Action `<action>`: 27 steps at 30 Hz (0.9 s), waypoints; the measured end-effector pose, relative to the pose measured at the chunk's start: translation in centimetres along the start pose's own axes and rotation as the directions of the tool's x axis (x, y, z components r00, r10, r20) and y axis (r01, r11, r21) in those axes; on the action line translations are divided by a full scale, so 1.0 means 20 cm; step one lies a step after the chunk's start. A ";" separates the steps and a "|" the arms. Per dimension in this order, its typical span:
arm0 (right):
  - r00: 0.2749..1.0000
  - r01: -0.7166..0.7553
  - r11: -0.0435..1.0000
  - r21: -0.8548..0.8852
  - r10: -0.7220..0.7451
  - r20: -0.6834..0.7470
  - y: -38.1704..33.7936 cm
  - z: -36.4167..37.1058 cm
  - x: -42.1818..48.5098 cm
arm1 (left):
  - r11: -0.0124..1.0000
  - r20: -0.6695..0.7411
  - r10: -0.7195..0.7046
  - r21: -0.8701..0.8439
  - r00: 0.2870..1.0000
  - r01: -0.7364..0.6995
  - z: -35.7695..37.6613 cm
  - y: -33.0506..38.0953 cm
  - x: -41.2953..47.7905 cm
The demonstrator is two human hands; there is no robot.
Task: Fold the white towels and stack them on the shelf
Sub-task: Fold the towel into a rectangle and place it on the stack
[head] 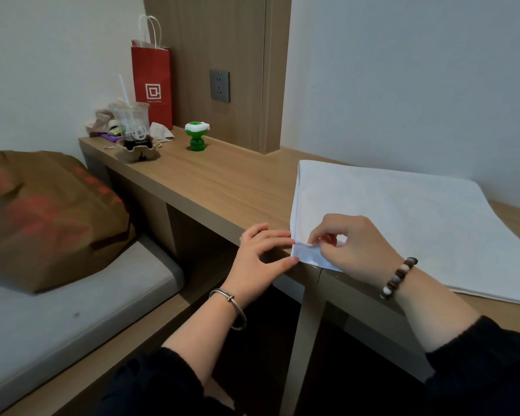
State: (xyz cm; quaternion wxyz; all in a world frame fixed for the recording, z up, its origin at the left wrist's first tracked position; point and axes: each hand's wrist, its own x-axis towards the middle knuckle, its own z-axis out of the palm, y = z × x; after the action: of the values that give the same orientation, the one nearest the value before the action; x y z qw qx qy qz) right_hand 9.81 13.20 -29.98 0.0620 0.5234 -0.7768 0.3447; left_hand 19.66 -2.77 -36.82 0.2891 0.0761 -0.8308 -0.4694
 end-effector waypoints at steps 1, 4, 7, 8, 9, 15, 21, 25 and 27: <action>1.000 -0.004 1.000 0.013 0.004 0.003 0.00 0.00 0.00 | 1.000 0.011 0.014 0.024 1.000 -0.014 -0.01 0.00 0.00; 0.998 -0.008 0.996 0.092 0.014 -0.069 0.00 -0.01 0.00 | 0.995 0.036 0.041 0.091 0.999 -0.044 -0.03 -0.01 0.00; 0.973 -0.031 0.969 0.244 0.085 -0.213 0.00 -0.03 0.00 | 0.991 0.042 0.051 0.125 0.998 -0.056 -0.03 -0.02 0.00; 0.962 -0.031 0.961 0.274 0.102 -0.251 0.00 -0.04 0.00 | 0.991 0.039 0.050 0.126 0.998 -0.055 -0.03 -0.01 0.00; 0.957 -0.023 0.960 0.278 0.101 -0.272 0.00 -0.04 0.00 | 0.991 0.033 0.049 0.124 0.998 -0.053 -0.03 -0.01 0.00; 0.998 -0.039 0.999 0.034 0.037 0.054 -0.02 -0.01 -0.02 | 0.993 0.065 0.029 0.109 0.997 -0.036 -0.04 0.00 0.00; 0.991 -0.041 0.999 -0.012 0.042 0.123 -0.02 0.00 -0.02 | 0.992 0.093 0.013 0.126 0.996 -0.025 -0.04 0.00 0.00; 0.993 -0.032 0.999 -0.040 0.037 0.114 -0.01 0.00 -0.02 | 0.991 0.086 0.027 0.130 0.996 -0.038 -0.04 -0.01 0.01; 0.993 -0.024 0.998 -0.062 0.031 0.115 -0.01 0.01 -0.02 | 0.990 0.094 0.031 0.136 0.995 -0.044 -0.04 -0.02 0.01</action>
State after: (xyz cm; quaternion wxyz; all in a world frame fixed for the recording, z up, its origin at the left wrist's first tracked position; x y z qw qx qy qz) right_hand 10.22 13.45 -30.25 0.0278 0.5297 -0.7963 0.2909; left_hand 19.94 -3.64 -36.73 0.2535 0.0585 -0.8750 -0.4083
